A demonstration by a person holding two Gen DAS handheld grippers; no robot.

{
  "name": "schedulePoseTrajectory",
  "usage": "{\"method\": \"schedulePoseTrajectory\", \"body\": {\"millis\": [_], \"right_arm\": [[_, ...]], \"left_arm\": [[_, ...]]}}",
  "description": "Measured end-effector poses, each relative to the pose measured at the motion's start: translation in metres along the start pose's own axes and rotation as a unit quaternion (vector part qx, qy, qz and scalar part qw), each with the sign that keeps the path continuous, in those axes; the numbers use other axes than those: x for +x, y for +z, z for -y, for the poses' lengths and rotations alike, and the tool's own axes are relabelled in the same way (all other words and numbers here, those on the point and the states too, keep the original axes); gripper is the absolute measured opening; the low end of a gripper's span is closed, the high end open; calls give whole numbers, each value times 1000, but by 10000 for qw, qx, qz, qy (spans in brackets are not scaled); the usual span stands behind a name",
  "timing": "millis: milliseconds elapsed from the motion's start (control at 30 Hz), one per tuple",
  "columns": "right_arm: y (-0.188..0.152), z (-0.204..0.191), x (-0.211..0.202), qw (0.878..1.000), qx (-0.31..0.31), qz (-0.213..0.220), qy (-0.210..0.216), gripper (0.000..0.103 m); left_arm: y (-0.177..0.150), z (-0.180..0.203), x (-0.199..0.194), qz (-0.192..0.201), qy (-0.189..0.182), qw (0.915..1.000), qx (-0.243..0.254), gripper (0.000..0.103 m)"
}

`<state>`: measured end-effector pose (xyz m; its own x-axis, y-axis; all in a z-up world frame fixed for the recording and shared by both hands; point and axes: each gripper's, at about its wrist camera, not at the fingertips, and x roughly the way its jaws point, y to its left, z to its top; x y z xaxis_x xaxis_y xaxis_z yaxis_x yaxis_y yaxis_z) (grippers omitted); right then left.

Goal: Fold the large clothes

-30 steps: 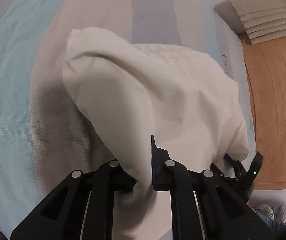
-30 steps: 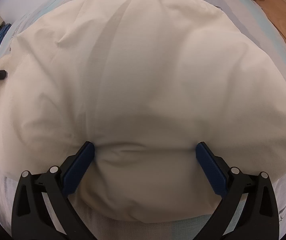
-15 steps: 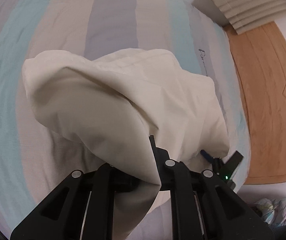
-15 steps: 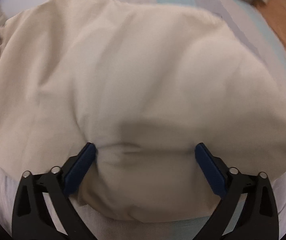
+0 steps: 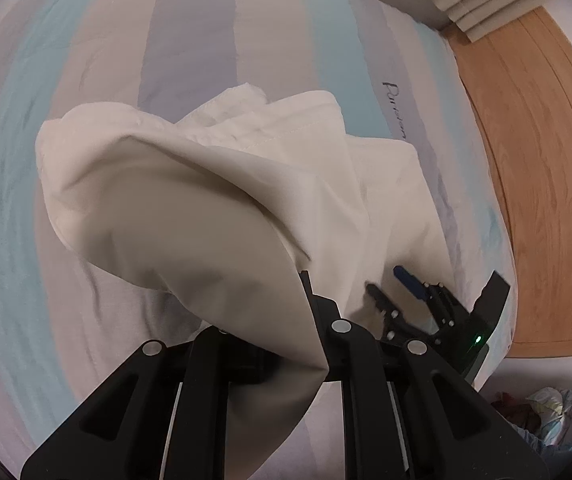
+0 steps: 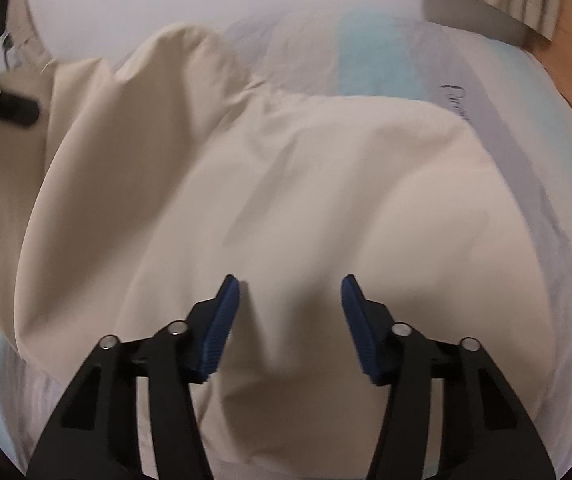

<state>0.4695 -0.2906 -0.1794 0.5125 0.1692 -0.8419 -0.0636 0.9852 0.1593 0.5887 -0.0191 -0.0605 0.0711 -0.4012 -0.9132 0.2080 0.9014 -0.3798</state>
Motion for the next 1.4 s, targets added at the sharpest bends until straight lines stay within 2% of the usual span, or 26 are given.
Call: {"method": "schedulePoseTrajectory", "body": {"millis": [33, 100, 167, 267, 400, 467, 567, 733, 967, 1167, 1400], "right_arm": [[-1, 6, -3, 10000, 87, -20, -7, 40], [0, 22, -13, 9996, 255, 1, -84, 21], [1, 35, -22, 9991, 270, 64, -314, 14], [-4, 53, -21, 9987, 327, 32, -384, 9], [-20, 55, 4, 9983, 374, -276, -339, 6], [-24, 55, 0, 9989, 333, -203, -274, 6], [-26, 55, -12, 9992, 321, -80, -232, 6], [-42, 62, -33, 9997, 2, 189, -145, 6], [-68, 67, -53, 9973, -646, 287, -206, 3], [-90, 84, -81, 9968, -644, 450, -170, 3], [-113, 127, -95, 9979, -423, 262, -411, 6]], "left_arm": [[0, 4, -1, -5, 1, 10000, 9, 12], [1, 14, -3, -22, 20, 10000, 16, 12], [1, 26, -3, -48, 79, 9999, 56, 12], [4, 44, 1, -125, 284, 9995, -23, 13], [13, 66, 14, -285, 625, 9975, -147, 13], [20, 78, 27, -436, 786, 9956, -268, 14], [28, 102, 42, -607, 963, 9933, -181, 16], [37, 153, 67, -733, 1058, 9916, 128, 19], [36, 205, 116, -969, 1111, 9886, 304, 19], [28, 243, 167, -769, 1198, 9876, 655, 19], [10, 263, 227, -379, 1456, 9829, 1058, 19]]}}
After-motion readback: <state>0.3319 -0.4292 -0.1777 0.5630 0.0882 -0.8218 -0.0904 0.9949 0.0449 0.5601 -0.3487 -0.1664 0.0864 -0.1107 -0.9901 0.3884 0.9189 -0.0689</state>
